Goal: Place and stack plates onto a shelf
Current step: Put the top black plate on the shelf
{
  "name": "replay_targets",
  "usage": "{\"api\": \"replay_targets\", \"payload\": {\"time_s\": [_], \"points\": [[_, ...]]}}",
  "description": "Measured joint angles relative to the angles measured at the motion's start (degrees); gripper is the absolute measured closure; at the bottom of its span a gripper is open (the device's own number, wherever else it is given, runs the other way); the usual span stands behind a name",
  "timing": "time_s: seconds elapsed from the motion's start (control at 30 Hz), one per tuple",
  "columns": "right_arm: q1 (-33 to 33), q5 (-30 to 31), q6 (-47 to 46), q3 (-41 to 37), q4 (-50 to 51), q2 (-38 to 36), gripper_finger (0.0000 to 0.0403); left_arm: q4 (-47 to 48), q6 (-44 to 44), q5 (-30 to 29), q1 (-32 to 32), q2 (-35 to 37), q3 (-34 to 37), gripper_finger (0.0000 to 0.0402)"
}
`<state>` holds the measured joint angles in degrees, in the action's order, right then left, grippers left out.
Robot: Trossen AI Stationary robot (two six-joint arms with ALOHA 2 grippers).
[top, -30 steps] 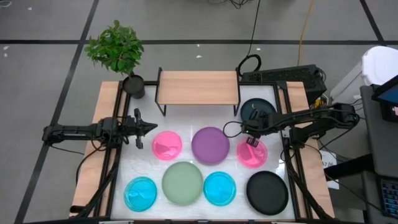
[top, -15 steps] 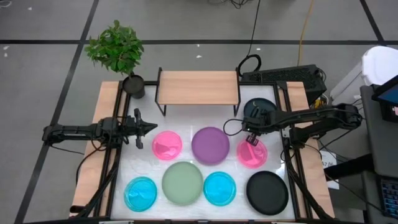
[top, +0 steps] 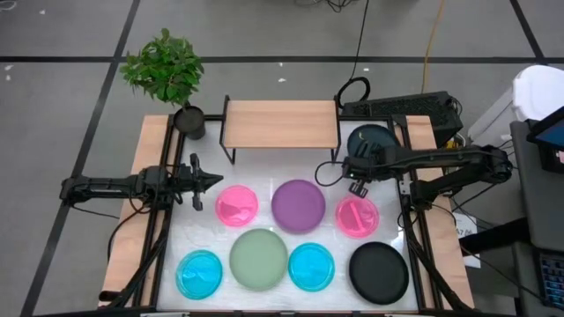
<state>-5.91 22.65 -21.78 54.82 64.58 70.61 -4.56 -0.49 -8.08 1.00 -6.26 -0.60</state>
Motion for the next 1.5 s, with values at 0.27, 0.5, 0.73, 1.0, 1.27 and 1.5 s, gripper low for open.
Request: {"api": "replay_targets", "payload": {"time_s": [0.27, 0.5, 0.73, 1.0, 1.27, 1.5], "points": [[0.00, 0.99, 1.74, 6.80, 4.79, 0.02, 0.0402, 0.02, 0.02, 0.00, 0.01, 0.00, -0.02, 0.0398], [0.00, 3.55, 3.82, 14.04, 9.58, 0.02, 0.0402, 0.03, 0.02, 0.00, 0.02, 0.00, -0.01, 0.0398], [0.00, 4.78, 8.93, 19.75, 11.22, 0.28, 0.0403, 0.04, 0.02, 0.00, 0.00, 0.00, 0.00, 0.0398], [0.00, 7.65, 14.36, 26.04, 14.67, 4.60, 0.0403, 0.07, 0.13, 0.00, 0.00, 0.00, -0.02, 0.0398], [-0.02, 7.68, 20.00, 32.86, 15.02, 11.37, 0.0403, 0.11, 0.37, 0.00, 0.00, -0.09, 0.00, 0.0398], [-0.09, 7.78, 24.18, 38.85, 14.92, 16.35, 0.0403, 1.71, 0.17, 0.02, 0.00, -0.09, -0.02, 0.0398]]}}
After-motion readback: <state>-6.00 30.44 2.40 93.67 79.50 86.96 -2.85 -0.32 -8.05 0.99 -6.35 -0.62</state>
